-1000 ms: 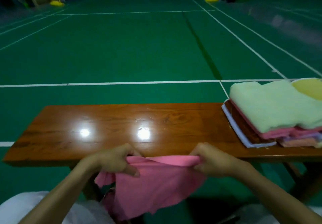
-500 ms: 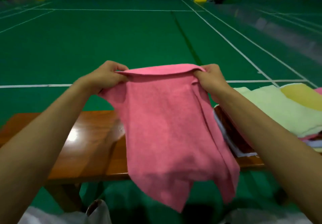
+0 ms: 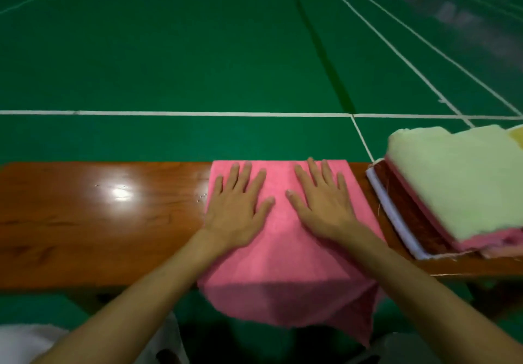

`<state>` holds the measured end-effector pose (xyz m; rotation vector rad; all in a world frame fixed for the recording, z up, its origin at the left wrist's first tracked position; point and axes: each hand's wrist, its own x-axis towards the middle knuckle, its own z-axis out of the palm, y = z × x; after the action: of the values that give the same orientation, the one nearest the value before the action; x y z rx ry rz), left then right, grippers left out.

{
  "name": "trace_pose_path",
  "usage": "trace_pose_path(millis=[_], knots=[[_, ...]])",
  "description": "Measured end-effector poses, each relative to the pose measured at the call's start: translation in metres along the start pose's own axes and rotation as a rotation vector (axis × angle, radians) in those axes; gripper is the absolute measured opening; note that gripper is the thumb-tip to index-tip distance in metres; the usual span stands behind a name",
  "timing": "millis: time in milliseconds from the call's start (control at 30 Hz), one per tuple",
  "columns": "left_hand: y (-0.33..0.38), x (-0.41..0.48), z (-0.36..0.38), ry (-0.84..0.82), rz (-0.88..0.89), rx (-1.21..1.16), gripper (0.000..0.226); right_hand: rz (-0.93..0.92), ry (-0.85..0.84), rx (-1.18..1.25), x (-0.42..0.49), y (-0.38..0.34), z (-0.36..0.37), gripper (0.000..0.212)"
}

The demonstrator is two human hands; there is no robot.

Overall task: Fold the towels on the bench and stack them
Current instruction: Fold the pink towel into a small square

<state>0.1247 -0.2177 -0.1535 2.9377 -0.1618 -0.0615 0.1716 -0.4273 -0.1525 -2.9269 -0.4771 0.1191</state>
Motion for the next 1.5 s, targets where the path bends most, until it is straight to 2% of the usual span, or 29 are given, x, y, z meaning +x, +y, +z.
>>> trace_pose_path(millis=[100,233,367,600,700,800,900,967,1067,1133,1267,1367,1433,1500], knots=[[-0.009,0.017,-0.005,0.015,0.001,0.025,0.080,0.019,0.017,-0.024,0.009,0.004,-0.003,0.069],[-0.013,0.041,-0.011,-0.008,0.017,0.041,0.072,0.077,0.005,0.015,0.036,0.008,-0.011,0.073],[-0.027,0.040,-0.013,0.002,0.006,0.069,0.072,0.105,0.007,-0.101,0.026,0.033,-0.017,0.069],[-0.032,0.020,-0.022,-0.021,-0.014,0.001,0.089,0.159,0.005,-0.059,0.011,0.041,-0.029,0.064],[-0.030,0.002,-0.031,0.097,-0.098,-0.108,0.084,0.183,0.157,-0.033,-0.004,0.034,-0.033,0.057],[-0.032,-0.023,-0.037,0.311,-0.274,-0.066,0.060,0.292,0.265,0.002,-0.024,0.029,-0.040,0.038],[-0.029,-0.038,-0.040,0.255,-0.492,-0.115,0.053,0.383,0.243,-0.037,-0.035,0.027,-0.044,0.028],[-0.028,-0.039,-0.040,0.234,-0.522,-0.174,0.035,0.399,0.279,0.009,-0.041,0.025,-0.043,0.016],[-0.034,-0.039,-0.037,0.219,-0.451,-0.240,0.020,0.427,0.370,0.115,-0.048,0.027,-0.039,0.015],[-0.045,-0.042,-0.034,0.249,-0.386,-0.395,0.018,0.466,0.411,0.248,-0.054,0.028,-0.040,0.021],[-0.057,-0.049,-0.045,0.258,-0.404,-1.017,0.022,0.576,0.416,0.900,-0.051,0.038,-0.039,0.032],[-0.061,-0.055,-0.063,0.146,-0.393,-1.296,0.017,0.605,0.373,1.277,-0.044,0.040,-0.039,0.017],[-0.065,-0.060,-0.072,0.078,-0.370,-1.374,0.038,0.522,0.302,1.386,-0.046,0.038,-0.048,0.057],[-0.070,-0.066,-0.078,0.035,-0.337,-1.383,0.052,0.339,0.188,1.431,-0.051,0.037,-0.056,0.067]])
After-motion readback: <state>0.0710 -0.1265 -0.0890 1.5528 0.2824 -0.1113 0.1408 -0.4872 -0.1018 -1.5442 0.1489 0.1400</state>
